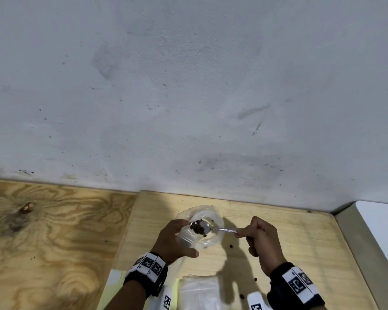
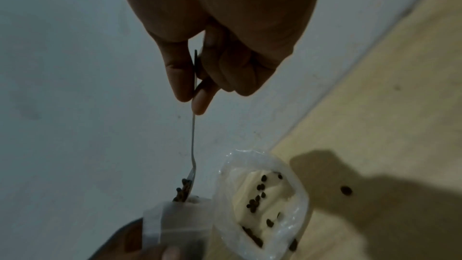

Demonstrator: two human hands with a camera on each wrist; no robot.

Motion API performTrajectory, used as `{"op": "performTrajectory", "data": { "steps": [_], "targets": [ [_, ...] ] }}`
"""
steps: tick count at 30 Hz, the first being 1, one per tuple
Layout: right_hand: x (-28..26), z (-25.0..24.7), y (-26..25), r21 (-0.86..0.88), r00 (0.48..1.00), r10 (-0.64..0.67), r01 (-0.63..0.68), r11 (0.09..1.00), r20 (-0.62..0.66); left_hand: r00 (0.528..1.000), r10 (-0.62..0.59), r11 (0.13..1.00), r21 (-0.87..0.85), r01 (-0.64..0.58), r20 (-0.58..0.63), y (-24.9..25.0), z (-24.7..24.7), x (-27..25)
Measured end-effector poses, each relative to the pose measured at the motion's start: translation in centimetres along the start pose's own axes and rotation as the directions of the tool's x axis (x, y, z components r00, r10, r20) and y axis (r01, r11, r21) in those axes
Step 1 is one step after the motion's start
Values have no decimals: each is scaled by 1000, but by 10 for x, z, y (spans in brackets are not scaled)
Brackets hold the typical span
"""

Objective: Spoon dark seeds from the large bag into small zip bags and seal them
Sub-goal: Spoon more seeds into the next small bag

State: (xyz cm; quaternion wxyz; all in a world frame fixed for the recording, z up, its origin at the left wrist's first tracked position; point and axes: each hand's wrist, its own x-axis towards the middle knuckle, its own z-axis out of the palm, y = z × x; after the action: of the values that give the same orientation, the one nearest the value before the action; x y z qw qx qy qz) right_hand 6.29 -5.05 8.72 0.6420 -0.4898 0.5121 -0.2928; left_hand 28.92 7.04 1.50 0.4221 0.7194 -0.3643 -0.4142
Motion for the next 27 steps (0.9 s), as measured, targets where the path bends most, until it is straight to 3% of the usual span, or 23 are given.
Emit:
{"op": "performTrajectory", "data": {
  "steps": [4, 9, 15, 20, 27],
  "targets": [
    [0, 14, -7, -246, 975, -198, 217, 945, 98, 1000, 1, 1000, 26, -1, 6, 4, 0, 0],
    [-6, 18, -9, -422, 917, -324, 395, 816, 232, 998, -57, 998, 17, 57, 25, 7, 0, 2],
    [-3, -3, 5, -350, 939, -345, 324, 879, 3, 988, -123, 991, 72, 116, 91, 0, 4, 8],
    [10, 4, 42, -521, 955, -296, 258, 813, 10, 972, -166, 980, 138, 144, 166, -2, 11, 14],
    [35, 32, 49, -653, 957, -286, 185, 734, -51, 969, -219, 976, 8, 220, 110, 5, 9, 31]
  ]
}}
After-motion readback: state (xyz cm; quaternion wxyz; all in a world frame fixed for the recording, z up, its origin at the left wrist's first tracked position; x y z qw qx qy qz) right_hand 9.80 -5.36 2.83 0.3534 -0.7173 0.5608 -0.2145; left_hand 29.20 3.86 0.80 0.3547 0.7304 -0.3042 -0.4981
